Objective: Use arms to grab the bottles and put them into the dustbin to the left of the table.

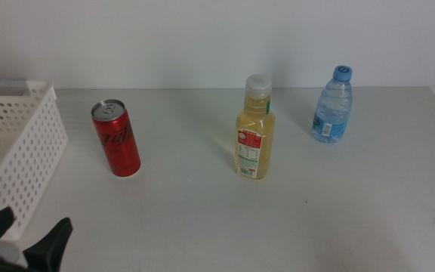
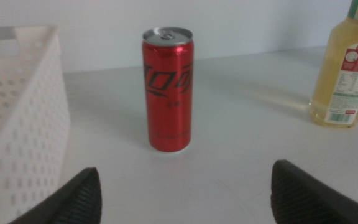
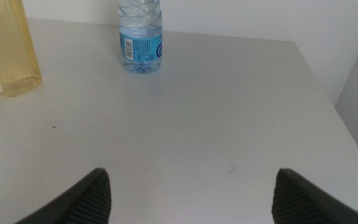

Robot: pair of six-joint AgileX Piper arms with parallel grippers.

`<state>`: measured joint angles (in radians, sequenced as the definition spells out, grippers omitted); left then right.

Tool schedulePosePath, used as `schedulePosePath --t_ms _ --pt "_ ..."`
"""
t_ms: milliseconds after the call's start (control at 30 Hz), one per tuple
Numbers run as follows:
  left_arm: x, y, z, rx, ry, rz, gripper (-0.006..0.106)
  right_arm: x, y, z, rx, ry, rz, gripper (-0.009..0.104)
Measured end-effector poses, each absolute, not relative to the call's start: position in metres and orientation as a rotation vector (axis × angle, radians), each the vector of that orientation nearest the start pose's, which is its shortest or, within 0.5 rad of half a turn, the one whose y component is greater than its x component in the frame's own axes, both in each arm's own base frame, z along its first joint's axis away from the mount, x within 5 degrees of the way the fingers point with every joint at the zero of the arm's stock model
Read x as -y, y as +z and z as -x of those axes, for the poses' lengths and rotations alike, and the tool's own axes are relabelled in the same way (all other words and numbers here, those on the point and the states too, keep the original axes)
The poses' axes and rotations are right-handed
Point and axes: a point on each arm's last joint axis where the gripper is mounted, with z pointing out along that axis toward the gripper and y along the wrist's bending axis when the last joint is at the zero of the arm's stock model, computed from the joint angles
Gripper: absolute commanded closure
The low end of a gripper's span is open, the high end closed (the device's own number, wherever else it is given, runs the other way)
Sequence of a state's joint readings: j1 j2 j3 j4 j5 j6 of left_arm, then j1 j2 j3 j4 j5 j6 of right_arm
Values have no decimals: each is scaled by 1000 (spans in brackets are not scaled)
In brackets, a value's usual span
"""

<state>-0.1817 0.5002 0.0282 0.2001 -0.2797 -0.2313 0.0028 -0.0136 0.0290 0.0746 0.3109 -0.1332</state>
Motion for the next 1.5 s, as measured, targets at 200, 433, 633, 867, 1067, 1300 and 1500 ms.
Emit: schedulePosePath --t_ms 200,433,633,867,1067,1300,1500 --pt "30 179 -117 -1792 -265 -171 7 -2 176 -54 -1807 -22 75 29" --pt "34 169 -137 -1765 -215 -235 7 -2 176 -54 -1807 -22 75 29" --pt "34 165 -146 -1732 -199 -211 7 -2 176 -54 -1807 -22 75 29" --pt "34 163 -152 -1705 -202 -197 7 -2 176 -54 -1807 -22 75 29" --pt "35 158 -155 -1723 -202 -199 7 -2 176 -54 -1807 -22 75 29" --pt "35 144 -158 -1808 -201 -190 7 -2 176 -54 -1807 -22 75 29" --pt "33 137 -159 -1857 -199 -151 7 -2 176 -54 -1807 -22 75 29"
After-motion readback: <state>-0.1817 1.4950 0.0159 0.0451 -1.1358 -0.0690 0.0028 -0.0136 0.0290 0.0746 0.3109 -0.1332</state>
